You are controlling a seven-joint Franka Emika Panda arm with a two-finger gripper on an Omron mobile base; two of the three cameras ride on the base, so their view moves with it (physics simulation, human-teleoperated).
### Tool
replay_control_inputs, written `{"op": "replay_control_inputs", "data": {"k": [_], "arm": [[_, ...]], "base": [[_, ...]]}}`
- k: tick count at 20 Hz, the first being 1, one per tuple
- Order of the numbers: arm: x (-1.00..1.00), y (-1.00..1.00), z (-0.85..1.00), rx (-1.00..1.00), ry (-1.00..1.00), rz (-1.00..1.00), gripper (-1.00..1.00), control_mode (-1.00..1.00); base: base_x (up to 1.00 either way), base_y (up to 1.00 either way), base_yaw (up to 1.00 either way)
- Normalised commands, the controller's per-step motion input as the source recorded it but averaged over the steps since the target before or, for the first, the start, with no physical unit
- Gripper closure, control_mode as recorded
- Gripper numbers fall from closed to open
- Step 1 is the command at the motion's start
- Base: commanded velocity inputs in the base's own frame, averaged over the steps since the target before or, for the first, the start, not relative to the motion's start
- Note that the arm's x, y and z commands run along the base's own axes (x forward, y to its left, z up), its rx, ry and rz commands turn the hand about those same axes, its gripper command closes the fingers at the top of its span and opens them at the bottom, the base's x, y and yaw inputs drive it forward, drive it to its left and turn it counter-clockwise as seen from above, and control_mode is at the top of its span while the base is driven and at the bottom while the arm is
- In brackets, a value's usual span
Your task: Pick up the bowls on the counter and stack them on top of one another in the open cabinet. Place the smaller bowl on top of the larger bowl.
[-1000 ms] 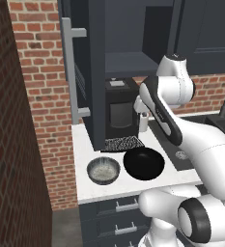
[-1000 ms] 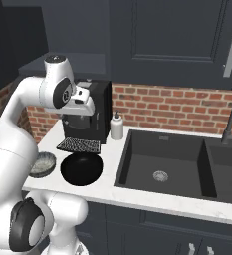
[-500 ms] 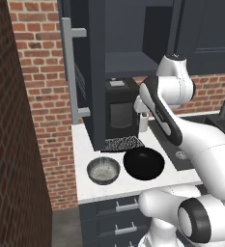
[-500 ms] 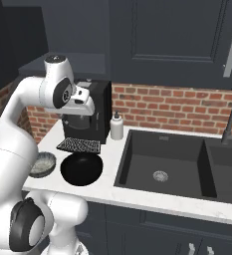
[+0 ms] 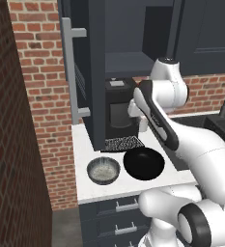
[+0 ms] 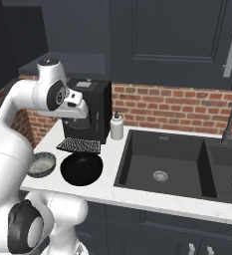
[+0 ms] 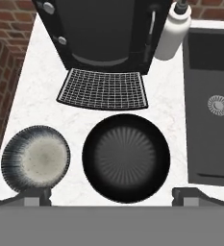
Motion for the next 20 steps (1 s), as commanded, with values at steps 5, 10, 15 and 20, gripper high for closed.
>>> {"op": "replay_control_inputs", "data": {"k": [5, 10, 15, 20], "arm": [[-0.50, 0.92, -0.53, 0.13, 0.00, 0.00, -1.00, -1.00], [-0.29, 0.96, -0.64, 0.05, 0.03, 0.00, -1.00, -1.00], [-0.02, 0.98, -0.68, -0.01, 0.09, 0.02, -1.00, -1.00], [-0.02, 0.64, -0.41, -0.19, 0.04, 0.08, -1.00, -1.00]], "base": [[0.00, 0.00, 0.00], [0.00, 0.00, 0.00], [0.00, 0.00, 0.00], [0.00, 0.00, 0.00]]}}
